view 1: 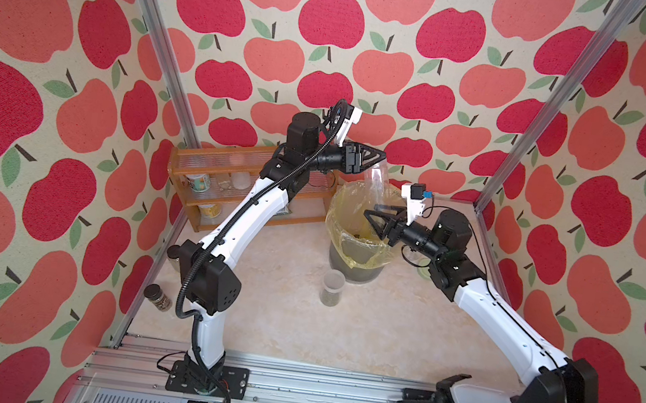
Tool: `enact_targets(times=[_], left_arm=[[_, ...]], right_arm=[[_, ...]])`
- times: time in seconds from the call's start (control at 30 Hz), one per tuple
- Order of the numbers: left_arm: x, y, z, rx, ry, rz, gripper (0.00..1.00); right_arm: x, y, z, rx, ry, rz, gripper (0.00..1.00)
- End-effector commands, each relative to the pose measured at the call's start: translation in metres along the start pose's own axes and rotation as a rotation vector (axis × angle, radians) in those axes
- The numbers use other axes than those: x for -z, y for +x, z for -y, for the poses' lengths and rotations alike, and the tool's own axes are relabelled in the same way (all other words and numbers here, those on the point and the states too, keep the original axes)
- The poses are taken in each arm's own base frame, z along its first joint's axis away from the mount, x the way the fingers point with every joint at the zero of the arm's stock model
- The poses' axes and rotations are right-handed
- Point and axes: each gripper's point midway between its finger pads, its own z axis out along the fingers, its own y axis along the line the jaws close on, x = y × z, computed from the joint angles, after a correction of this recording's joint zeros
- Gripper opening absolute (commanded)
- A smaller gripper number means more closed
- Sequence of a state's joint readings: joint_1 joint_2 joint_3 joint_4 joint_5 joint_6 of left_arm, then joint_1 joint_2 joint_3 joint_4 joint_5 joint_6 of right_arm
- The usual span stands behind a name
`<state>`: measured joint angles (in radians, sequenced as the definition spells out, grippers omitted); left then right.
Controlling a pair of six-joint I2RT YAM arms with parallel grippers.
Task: Empty moldy mung beans from jars
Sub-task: Unscrew the lid from the jar.
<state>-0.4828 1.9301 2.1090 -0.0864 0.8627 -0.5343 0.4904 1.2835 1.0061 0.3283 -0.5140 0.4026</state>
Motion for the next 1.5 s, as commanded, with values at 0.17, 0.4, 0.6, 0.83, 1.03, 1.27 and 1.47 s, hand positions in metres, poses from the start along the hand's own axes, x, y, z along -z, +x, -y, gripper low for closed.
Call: enact_targets(times=[0.17,0.4,0.6,0.83,1.03,1.27,1.47], left_arm=[[-0.0064,0.0102,-0.0021,0.029,0.000,-0.040,0.60],[-0.0081,0.0117,-0.0012,0.024,-0.008,-0.050,0.61],[-0.0078,0.0113,-0.0042,0.026,-0.036,-0.047,0.63],[-0.0097,0.0117,-0.0084,0.040,-0.047,-0.052,0.65],[-0.0115,0.0111,-0.0083,0.048,-0.041,-0.059,0.63],[-0.0116,0.0081,-0.0069,0.050,-0.041,-0.049,0.62],[-0.0129,0.0109,-0.0100,0.063,-0.058,-0.058,0.60]], right_arm=[[0.0021,-0.0157,-0.0042,0.040,-0.013,0.052,0.35],[0.0025,-0.0166,-0.0039,0.039,-0.010,0.054,0.35],[0.0029,-0.0172,-0.0040,0.040,-0.008,0.055,0.35],[0.0036,-0.0171,-0.0043,0.039,-0.006,0.057,0.35],[0.0034,-0.0165,-0.0028,0.040,0.000,0.057,0.35],[0.0031,-0.0143,0.0002,0.038,0.012,0.055,0.35],[0.0038,-0.0146,0.0021,0.040,0.024,0.057,0.35]])
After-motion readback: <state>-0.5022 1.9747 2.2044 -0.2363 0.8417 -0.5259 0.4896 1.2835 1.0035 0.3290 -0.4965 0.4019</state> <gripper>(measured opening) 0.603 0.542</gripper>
